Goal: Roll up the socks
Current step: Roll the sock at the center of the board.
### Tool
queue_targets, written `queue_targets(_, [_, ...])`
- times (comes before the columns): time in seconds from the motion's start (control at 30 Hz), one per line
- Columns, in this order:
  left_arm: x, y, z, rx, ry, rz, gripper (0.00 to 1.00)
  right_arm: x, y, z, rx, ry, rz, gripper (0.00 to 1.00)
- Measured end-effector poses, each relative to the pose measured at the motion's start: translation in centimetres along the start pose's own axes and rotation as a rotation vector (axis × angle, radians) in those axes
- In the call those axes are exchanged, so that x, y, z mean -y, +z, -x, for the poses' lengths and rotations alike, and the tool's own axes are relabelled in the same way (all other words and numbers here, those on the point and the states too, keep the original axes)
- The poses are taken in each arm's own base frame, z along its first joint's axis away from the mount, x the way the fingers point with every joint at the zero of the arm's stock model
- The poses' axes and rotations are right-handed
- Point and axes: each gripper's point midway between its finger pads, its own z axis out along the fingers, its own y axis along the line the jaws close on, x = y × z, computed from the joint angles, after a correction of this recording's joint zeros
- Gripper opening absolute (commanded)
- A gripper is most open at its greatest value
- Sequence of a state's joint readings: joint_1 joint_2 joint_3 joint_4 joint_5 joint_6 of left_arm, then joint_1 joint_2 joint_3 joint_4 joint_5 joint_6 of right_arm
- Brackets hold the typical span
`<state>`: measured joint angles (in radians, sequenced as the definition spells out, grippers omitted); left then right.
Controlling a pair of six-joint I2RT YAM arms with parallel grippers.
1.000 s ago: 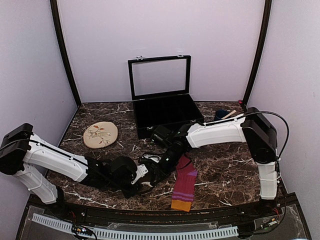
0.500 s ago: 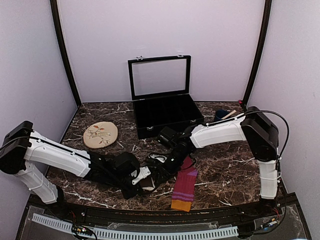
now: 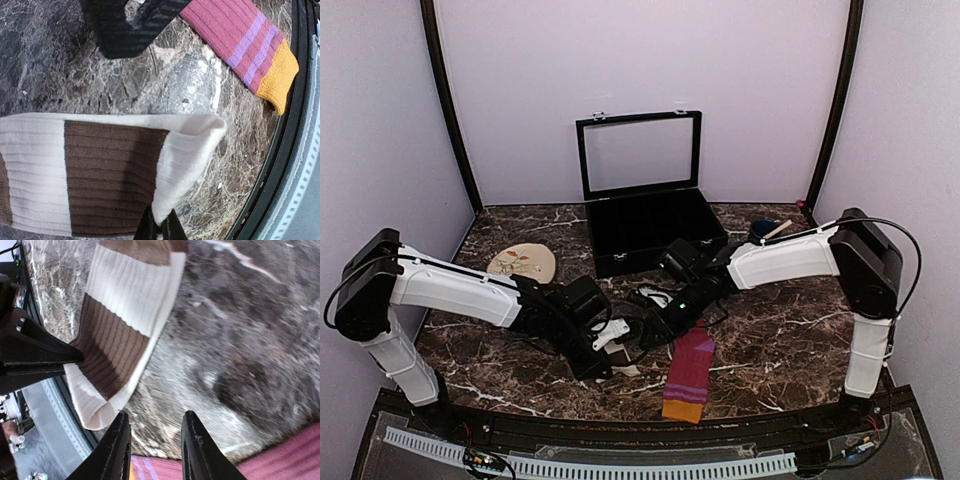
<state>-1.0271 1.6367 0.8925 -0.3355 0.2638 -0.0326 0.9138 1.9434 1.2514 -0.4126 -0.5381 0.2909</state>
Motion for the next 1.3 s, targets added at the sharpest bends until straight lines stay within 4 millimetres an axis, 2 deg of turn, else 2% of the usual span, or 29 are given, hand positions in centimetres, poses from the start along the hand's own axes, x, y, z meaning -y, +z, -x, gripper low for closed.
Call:
queue_targets(0.13, [-0.4, -0.4, 0.7, -0.021, -0.028, -0.053, 0.0, 0.9, -0.4, -0.3, 0.043, -0.01, -0.036, 0.32])
queue_targets(0.3, [-0.8, -1.2, 1.0, -0.048, -0.087, -0.149, 0.0, 1.7, -0.9, -1.6, 0.086, -0.021, -0.073, 0.32])
queue_targets(0.63, [-0.8, -1.4, -0.6, -0.129, -0.207, -0.321, 0.0, 1.3, -1.6, -1.6, 0.191, -0.095, -0.071, 0.34])
queue_targets(0.97, [-0.6, -1.9, -1.1, -0.142, -0.268, -0.424, 0.0, -2.3, -1.4, -1.3, 0.239, -0.238, -0.032, 0.39])
queue_targets(1.3, [-0.5, -1.8, -1.5, -0.161, -0.301, -0.463, 0.0, -5.5, -0.6, -1.5, 0.255, -0.335, 0.036, 0.48])
